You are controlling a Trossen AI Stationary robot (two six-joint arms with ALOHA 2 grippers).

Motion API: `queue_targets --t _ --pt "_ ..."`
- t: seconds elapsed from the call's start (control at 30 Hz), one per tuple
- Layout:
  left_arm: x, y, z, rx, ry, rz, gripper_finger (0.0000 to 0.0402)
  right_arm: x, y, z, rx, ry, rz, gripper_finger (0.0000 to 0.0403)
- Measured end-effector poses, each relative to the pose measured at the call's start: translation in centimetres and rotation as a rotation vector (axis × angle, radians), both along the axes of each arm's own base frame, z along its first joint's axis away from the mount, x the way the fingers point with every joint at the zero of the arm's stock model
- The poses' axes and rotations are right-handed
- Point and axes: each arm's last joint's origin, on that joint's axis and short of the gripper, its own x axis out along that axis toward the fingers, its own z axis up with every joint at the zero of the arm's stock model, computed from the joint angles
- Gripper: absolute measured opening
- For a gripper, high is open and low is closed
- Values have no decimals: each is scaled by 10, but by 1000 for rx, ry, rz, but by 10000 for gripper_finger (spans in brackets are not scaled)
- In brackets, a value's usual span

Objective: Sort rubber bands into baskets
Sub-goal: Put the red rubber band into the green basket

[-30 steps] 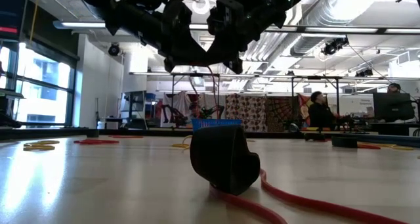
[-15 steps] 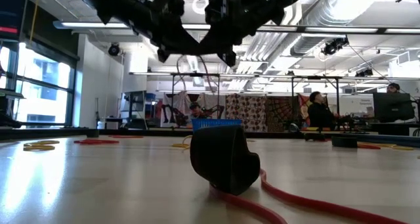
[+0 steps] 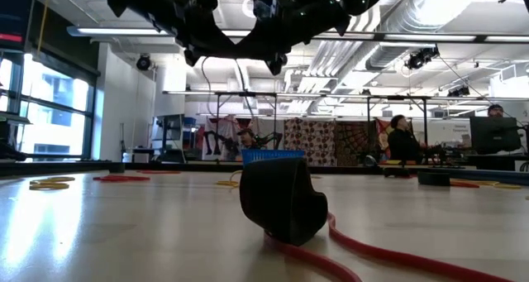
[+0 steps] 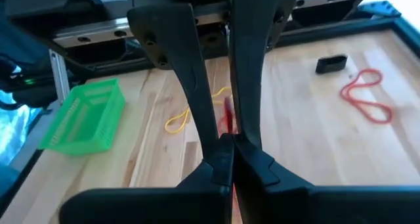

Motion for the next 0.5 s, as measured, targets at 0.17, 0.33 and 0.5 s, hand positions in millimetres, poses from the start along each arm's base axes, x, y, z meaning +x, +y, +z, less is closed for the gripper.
queue_targets --t 0.17,0.33,0.5 --pt "1 -2 -1 -4 1 -1 12 -2 1 -2 8 30 6 0" --pt "0 -1 -1 6 6 2 11 -1 0 -1 1 7 5 0" --pt "0 0 -1 9 5 9 10 -1 0 0 -6 -10 -1 0"
